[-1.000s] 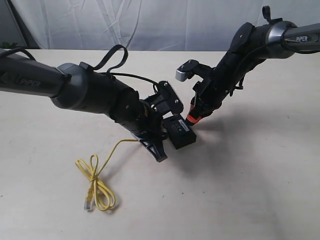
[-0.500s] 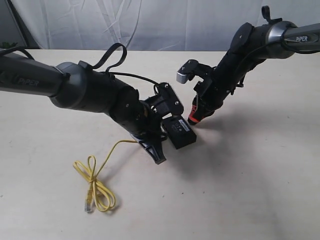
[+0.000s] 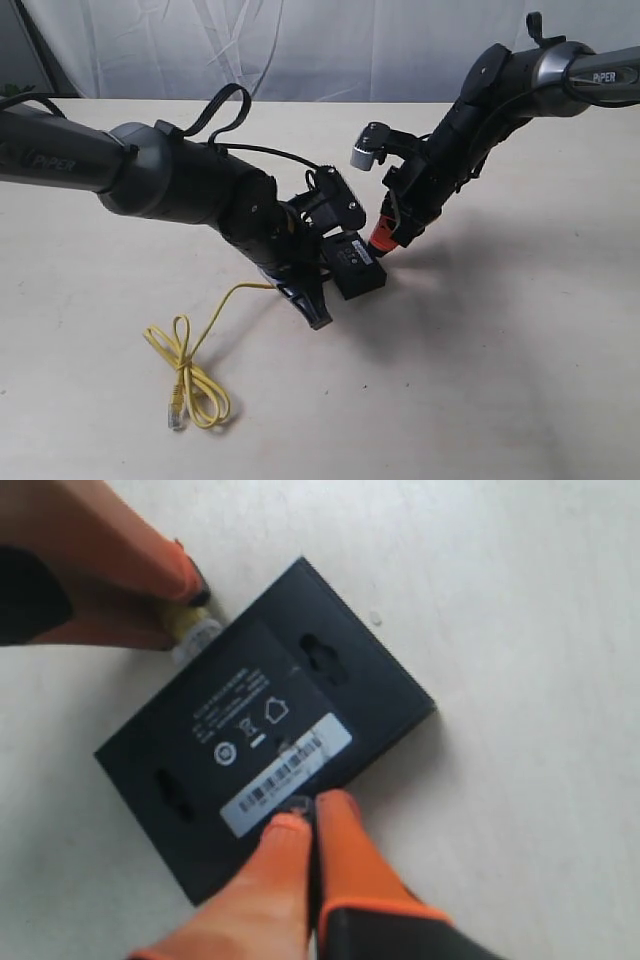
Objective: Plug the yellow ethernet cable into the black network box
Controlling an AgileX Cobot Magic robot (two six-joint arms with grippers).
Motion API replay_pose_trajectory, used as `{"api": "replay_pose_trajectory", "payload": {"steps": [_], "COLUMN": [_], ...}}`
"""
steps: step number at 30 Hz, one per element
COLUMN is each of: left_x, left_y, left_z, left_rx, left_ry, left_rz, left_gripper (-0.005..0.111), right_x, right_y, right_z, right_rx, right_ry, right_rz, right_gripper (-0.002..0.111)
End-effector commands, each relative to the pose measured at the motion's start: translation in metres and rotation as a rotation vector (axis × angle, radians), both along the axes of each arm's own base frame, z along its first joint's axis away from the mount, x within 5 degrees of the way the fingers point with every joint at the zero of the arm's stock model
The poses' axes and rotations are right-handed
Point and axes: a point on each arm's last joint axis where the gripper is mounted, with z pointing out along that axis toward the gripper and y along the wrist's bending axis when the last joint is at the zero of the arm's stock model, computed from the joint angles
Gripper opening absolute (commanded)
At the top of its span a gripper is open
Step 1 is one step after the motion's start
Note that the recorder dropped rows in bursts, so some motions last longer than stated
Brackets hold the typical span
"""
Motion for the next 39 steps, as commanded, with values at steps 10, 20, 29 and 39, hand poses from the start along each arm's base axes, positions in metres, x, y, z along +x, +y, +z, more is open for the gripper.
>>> {"api": "replay_pose_trajectory", "payload": {"steps": [10,20,29,39], "left_x": [0.0007,0.0038,0.0032,-0.0019], "left_y": [-0.0051,-0.0073,-0.0071,-0.006], "left_z": [0.0071,0.0105,0.0102,0.008], "left_rx": [-0.038,-0.046,-0.017,-0.019], "left_ry": [-0.014,-0.041,-0.06,0.017], "left_rz": [0.013,-0.002,-0.07,-0.034], "left_gripper": [0.0,0.0,0.0,0.0], "right_x": [0.0009,-0.0026,0.0035,0.0043], "right_y": [-0.0011,0.0023,0.0022,0.0009], "right_z": [0.0039,0.0063,0.0049,0.0044], "right_rx": [0.01,0.051,0.042,0.03], "right_ry": [-0.008,0.021,-0.038,-0.031], "right_rz": [0.012,0.036,0.002,-0.023], "right_gripper": [-0.001,-0.001,-0.001,-0.001]}}
